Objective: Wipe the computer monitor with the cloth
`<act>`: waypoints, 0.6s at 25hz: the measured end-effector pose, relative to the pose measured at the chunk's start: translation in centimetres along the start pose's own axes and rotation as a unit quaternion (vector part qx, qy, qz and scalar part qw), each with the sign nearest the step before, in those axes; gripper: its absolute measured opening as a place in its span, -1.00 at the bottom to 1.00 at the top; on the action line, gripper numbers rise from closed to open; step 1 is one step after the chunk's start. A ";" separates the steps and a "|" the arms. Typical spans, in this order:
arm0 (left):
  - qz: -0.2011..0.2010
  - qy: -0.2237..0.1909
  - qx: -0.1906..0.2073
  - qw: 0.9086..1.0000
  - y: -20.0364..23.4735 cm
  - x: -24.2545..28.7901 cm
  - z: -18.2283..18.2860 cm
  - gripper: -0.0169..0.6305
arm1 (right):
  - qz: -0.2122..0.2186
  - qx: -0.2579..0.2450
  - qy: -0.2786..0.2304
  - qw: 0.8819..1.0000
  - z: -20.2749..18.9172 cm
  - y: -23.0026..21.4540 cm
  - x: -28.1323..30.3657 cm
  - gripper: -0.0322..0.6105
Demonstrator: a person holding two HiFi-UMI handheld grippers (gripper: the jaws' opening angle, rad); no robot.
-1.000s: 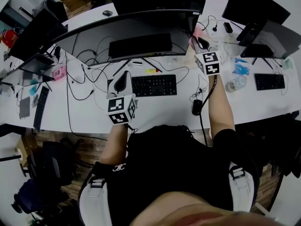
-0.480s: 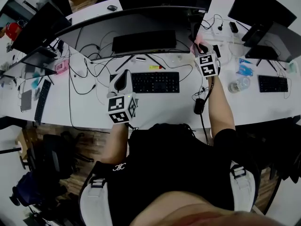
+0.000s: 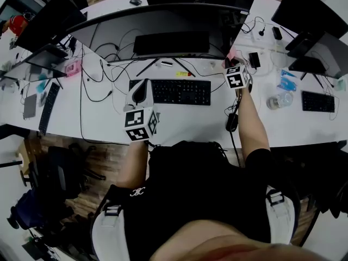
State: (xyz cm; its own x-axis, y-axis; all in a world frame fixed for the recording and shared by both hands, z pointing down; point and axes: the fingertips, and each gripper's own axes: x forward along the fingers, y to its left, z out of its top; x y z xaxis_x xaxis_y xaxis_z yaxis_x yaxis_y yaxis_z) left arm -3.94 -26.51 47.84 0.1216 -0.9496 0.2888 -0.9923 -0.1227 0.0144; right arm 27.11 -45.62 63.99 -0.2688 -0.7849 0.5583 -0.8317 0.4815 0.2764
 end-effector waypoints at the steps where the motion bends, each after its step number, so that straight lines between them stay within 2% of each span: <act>1: 0.002 0.002 -0.001 1.000 0.1 0.0 -0.1 -0.79 | 0.002 0.004 0.008 1.000 -0.4 0.3 0.3 -0.86; 8: 0.012 0.007 -0.007 1.000 0.4 -0.2 -0.8 -0.79 | 0.031 0.019 0.032 0.999 -2.3 3.0 1.7 -0.86; 15: 0.012 0.014 0.000 1.000 2.6 -0.8 -1.2 -0.79 | 0.037 0.038 0.031 0.998 -1.2 5.9 3.1 -0.86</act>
State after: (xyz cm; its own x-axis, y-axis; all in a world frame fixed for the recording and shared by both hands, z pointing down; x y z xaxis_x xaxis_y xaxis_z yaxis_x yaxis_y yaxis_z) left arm -6.64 -25.67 48.82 0.0970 -0.9437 0.3164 -0.9950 -0.0997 0.0075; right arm 21.96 -44.74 68.27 -0.3012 -0.7218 0.6232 -0.8460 0.5038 0.1745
